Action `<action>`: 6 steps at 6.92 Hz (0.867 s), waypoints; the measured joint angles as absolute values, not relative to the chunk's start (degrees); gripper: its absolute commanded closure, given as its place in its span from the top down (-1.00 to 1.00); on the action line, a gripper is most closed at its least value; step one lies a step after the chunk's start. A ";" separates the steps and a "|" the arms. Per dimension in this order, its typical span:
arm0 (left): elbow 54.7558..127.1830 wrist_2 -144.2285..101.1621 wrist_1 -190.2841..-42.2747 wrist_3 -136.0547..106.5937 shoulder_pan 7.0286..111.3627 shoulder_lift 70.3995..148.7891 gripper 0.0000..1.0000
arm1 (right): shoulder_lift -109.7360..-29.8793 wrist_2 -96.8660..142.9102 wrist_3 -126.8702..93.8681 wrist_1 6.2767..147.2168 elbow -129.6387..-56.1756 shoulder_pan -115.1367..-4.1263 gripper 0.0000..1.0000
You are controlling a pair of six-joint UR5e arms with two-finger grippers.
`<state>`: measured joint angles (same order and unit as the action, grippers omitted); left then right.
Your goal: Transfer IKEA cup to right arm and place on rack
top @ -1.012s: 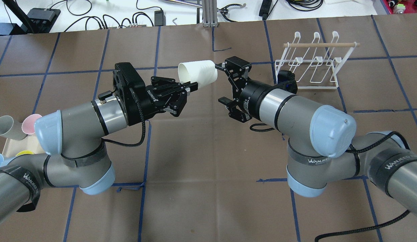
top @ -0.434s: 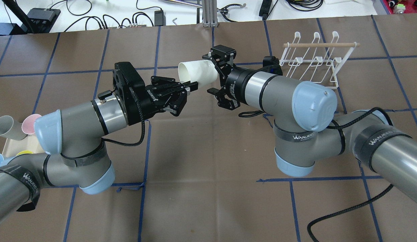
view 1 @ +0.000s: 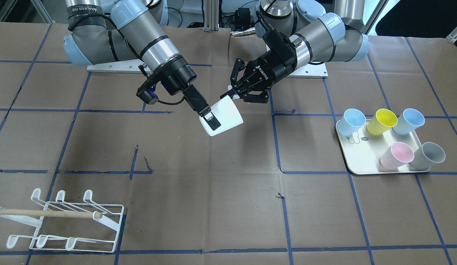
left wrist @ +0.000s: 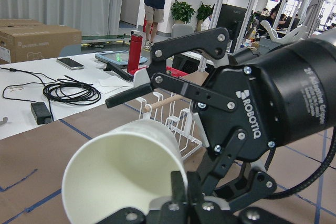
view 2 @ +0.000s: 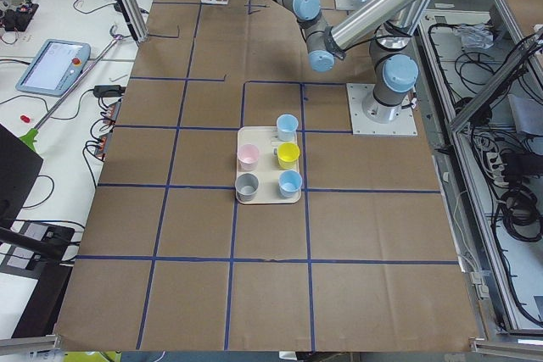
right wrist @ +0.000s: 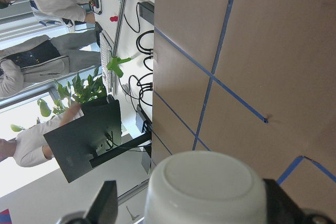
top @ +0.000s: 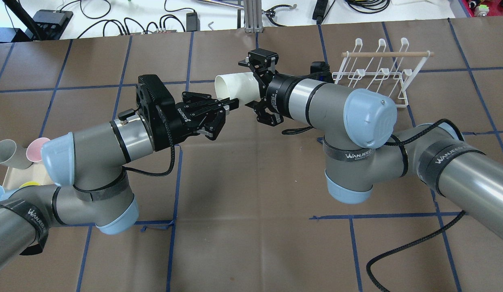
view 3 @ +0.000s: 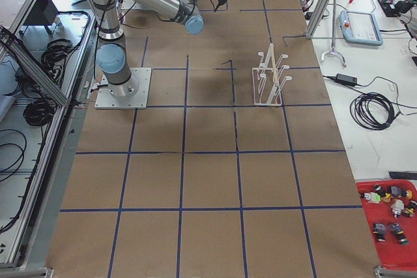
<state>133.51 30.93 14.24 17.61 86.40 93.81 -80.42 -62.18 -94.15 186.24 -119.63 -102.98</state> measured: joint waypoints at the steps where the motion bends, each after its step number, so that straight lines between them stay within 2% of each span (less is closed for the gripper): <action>1: 133.50 30.94 14.25 17.59 86.39 93.78 -0.93 | -80.36 -62.11 -94.07 186.25 -119.60 -103.00 0.09; 2: 133.49 30.94 14.25 17.58 86.39 93.78 -0.91 | -80.34 -62.01 -93.95 186.29 -119.61 -103.00 -0.07; 4: 133.42 30.95 14.23 17.58 86.40 93.78 -0.19 | -80.33 -61.68 -93.68 186.33 -119.63 -102.99 -0.37; 5: 133.34 31.11 14.22 17.46 86.41 93.79 0.08 | -80.34 -61.58 -93.63 186.34 -119.70 -103.02 -0.40; 6: 133.25 31.34 14.26 16.66 86.38 93.79 0.63 | -80.36 -61.64 -93.61 186.33 -119.72 -103.03 -0.45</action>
<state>133.25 31.34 14.26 16.66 86.38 93.79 -80.36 -61.64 -93.61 186.33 -119.72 -103.03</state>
